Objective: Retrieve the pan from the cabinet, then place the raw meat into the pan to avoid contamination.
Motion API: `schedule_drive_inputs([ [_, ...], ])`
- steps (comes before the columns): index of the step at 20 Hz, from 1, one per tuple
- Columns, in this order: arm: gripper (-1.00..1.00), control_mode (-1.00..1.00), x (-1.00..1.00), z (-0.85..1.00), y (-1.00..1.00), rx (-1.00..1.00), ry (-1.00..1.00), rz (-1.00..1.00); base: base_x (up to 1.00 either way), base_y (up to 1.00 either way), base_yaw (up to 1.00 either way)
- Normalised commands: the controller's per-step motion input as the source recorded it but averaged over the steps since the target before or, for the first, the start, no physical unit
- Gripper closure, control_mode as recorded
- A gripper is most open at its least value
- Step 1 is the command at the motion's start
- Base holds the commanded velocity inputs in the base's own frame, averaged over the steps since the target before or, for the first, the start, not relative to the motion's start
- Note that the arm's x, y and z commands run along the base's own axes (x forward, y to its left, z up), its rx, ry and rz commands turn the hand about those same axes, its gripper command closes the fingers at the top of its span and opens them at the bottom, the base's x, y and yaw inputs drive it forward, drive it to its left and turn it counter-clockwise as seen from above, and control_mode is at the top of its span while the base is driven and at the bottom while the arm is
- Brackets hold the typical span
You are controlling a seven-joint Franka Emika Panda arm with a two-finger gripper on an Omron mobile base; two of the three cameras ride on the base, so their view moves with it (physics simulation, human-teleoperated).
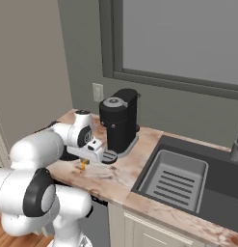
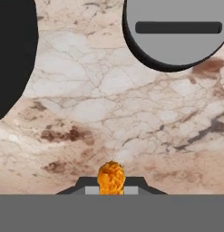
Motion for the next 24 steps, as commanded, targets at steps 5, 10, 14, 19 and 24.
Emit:
schedule_drive_inputs([
  [5, 1.0, -1.0, 0.0, 0.14, 0.34, 0.0, 0.0, 0.0, 0.0, 0.0, 0.0],
  [10, 1.0, -1.0, 0.1, 0.14, 0.32, 0.0, 0.0, -0.02, 0.0, 0.0, 0.0],
  [14, 1.0, -1.0, 0.21, 0.11, 0.25, 0.0, 0.0, -0.05, 0.0, 0.0, 0.0],
  [19, 1.0, -1.0, 0.2, 0.05, 0.21, 0.0, 0.0, -0.06, 0.0, 0.0, 0.0],
  [24, 1.0, -1.0, 0.23, 0.0, 0.16, 0.0, 0.0, -0.06, 0.0, 0.0, 0.0],
])
